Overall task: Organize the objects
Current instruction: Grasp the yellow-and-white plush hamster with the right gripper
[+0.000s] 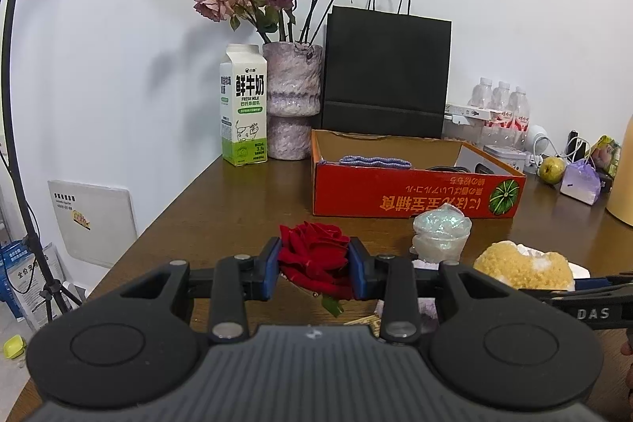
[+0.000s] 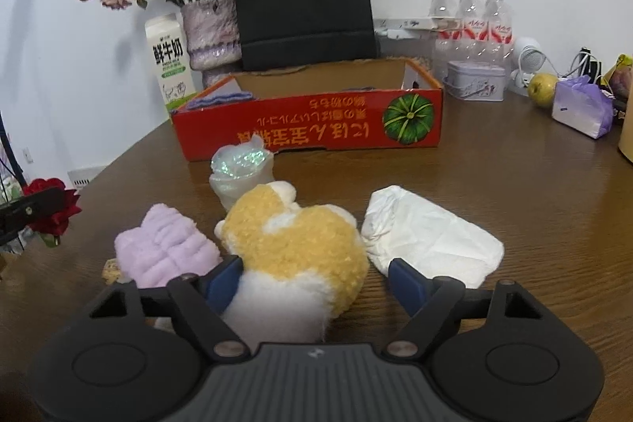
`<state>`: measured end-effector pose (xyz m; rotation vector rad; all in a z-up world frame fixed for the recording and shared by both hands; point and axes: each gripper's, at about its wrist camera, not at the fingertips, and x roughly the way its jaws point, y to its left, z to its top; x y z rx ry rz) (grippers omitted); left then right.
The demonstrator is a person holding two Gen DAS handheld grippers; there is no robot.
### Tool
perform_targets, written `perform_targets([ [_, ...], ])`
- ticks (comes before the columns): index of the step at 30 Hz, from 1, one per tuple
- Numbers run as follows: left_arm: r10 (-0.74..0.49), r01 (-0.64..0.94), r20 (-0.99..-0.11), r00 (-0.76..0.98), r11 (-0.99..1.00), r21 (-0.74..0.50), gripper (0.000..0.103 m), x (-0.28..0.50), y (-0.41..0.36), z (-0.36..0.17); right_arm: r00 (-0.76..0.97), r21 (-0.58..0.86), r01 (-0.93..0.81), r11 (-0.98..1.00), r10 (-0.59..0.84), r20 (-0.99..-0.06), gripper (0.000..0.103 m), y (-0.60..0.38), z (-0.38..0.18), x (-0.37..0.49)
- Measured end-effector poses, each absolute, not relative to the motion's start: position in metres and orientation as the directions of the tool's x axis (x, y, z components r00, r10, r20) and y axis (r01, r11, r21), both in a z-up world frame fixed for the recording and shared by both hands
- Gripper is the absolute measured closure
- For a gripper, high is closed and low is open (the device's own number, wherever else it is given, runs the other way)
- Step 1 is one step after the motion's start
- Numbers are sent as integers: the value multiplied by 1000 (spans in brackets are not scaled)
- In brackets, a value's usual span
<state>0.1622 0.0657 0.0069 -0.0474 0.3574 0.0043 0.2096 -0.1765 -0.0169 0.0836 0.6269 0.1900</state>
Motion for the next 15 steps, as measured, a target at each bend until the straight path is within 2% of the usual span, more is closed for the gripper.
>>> perform_targets([
  [4,-4,-14,-358,934,999,-46,67,164,65,6,760,164,-156,974,224,-611,26,-174,-23,223],
  [6,-6,-12,-362,932,999,-47,67,164,65,6,761,172,-174,970,243,-602,34,-175,-22,220],
  [15,-4,-16,-377,926,999,-50,67,167,66,4,806,175,-189,966,255,-534,41,-182,-20,204],
])
